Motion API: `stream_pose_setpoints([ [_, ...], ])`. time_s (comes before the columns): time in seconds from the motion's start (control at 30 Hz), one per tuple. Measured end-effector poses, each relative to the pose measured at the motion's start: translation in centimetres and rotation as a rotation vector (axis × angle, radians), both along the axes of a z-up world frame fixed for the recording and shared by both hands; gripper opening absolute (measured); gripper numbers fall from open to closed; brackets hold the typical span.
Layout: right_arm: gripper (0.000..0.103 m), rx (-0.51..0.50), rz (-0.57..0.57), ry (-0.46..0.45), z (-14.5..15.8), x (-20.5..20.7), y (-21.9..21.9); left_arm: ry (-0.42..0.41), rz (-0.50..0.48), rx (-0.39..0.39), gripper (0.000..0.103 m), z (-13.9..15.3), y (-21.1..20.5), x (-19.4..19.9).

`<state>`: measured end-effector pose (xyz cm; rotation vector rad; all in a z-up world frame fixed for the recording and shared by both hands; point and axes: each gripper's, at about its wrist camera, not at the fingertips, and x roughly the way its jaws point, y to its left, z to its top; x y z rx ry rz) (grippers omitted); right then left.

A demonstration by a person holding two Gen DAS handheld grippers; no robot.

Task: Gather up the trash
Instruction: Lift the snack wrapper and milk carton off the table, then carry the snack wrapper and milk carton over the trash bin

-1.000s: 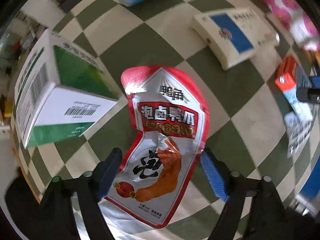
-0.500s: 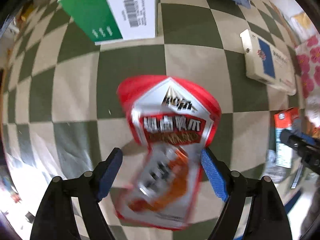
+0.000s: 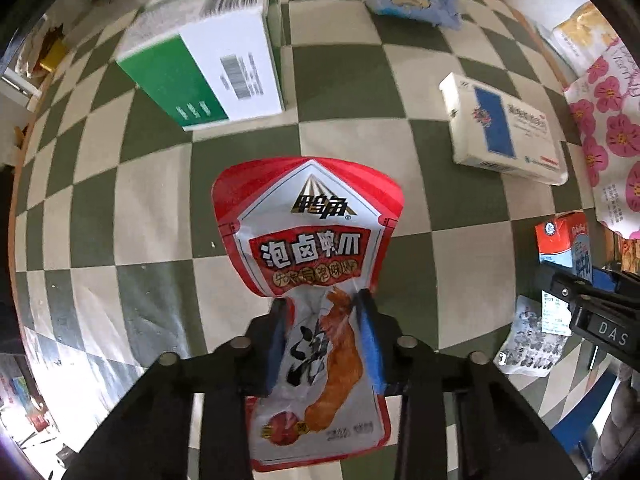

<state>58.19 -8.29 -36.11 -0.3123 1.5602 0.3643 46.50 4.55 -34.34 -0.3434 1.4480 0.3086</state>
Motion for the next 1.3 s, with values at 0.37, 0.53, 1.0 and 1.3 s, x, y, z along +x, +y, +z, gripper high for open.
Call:
stream_pose_setpoints([
  [0.37,0.053,0.078,-0.006,-0.062,5.4,-2.7,-2.9,-0.098,0.008,0.022,0.010,4.3,-0.5,-2.8],
  [0.53,0.053,0.104,0.005,-0.107,8.1,-5.1,-2.3,-0.150,0.007,0.039,0.010,5.9,3.0,-6.5],
  [1.0,0.053,0.179,-0.031,-0.226,13.0,-23.0,0.4,-0.311,-0.011,0.079,0.010,11.3,5.0,-21.3],
  [1.3,0.053,0.173,-0.089,-0.216,12.4,-39.6,-0.1,-0.314,-0.036,0.036,0.010,10.9,5.3,-35.4],
])
